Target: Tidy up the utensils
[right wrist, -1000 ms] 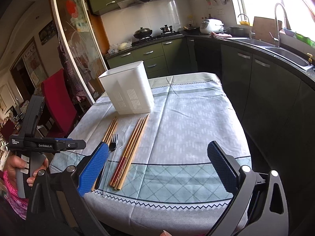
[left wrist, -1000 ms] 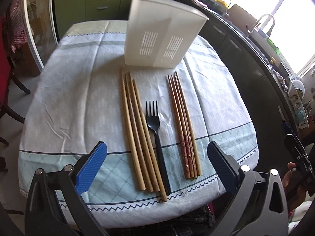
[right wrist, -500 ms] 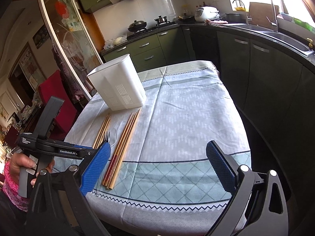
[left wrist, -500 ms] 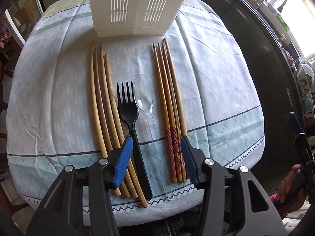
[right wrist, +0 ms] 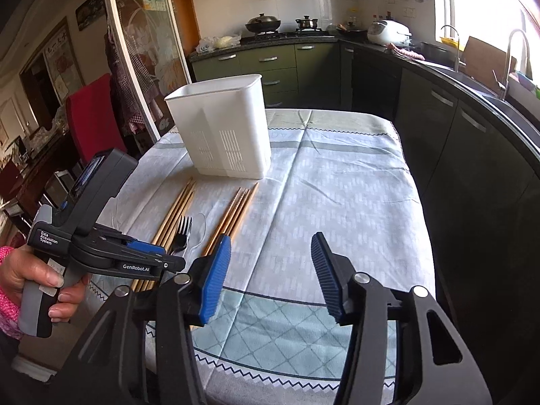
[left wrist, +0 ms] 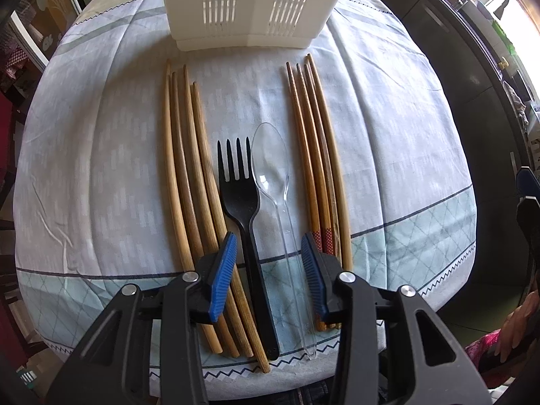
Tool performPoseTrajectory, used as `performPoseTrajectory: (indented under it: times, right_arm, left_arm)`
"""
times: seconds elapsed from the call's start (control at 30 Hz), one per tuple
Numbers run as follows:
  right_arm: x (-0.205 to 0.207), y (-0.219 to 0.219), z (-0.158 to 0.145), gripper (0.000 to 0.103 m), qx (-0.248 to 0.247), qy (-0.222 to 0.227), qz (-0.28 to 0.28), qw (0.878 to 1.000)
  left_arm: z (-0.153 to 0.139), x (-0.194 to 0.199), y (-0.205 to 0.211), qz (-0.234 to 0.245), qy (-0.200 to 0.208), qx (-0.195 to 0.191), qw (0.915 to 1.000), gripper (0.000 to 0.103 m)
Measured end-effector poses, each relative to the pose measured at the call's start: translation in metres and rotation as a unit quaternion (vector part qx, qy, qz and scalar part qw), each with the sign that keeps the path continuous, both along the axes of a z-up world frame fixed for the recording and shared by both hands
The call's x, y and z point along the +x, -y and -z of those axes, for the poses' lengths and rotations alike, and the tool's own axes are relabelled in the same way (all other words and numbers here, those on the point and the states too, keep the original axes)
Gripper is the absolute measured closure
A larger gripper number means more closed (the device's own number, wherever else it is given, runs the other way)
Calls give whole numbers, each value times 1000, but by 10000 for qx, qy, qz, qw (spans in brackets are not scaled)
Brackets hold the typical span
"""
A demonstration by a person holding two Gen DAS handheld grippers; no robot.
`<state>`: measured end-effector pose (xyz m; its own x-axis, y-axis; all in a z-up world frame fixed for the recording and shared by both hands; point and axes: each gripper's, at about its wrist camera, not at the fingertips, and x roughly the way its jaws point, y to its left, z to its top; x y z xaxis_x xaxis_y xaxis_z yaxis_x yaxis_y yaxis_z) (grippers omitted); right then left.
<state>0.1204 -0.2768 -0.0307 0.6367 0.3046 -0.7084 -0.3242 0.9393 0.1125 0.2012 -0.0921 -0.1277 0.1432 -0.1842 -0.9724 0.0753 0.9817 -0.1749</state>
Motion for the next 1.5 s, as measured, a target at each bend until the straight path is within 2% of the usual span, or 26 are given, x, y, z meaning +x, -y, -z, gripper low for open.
performPoseTrajectory:
  times: [0.23,0.47,0.67,0.83,0.9,1.03,1.1,1.3,1.5]
  right_arm:
    - [9,-25,-10,59,-176,153,-245,9994]
    - [14,-31,-10,59,-249,141,-318,9991]
    - [21,-36,-7,59,-273,-1,-410,9988]
    - [25,-45,-4,58,-289,-138,-542,9980]
    - [27,-48,-3,49,-258,-246,-604,9975]
    - [39,-67,6,51,-454,-727,-788,9932]
    - [48,-80,17,66,-454,-1167,-955,9875]
    - [78,-114,63,84,-501,-2381,-1006,9647]
    - [93,-129,97,87,-444,-2997,-840,9493]
  left_arm:
    - [2,2,-7,33,-51,-171,9998,69]
    - [9,6,-12,117,-52,52,9999,93]
    - [9,7,-5,235,47,188,9995,93]
    - [3,10,3,282,189,72,9994,94]
    - [-5,9,0,270,266,-6,9993,94]
    - [-29,1,-14,196,532,-85,9984,94]
    - [-42,-3,-21,176,719,-48,9972,94]
    - [-64,-16,-38,246,1022,-155,9943,94]
    - [-72,-26,-48,383,1259,-267,9909,94]
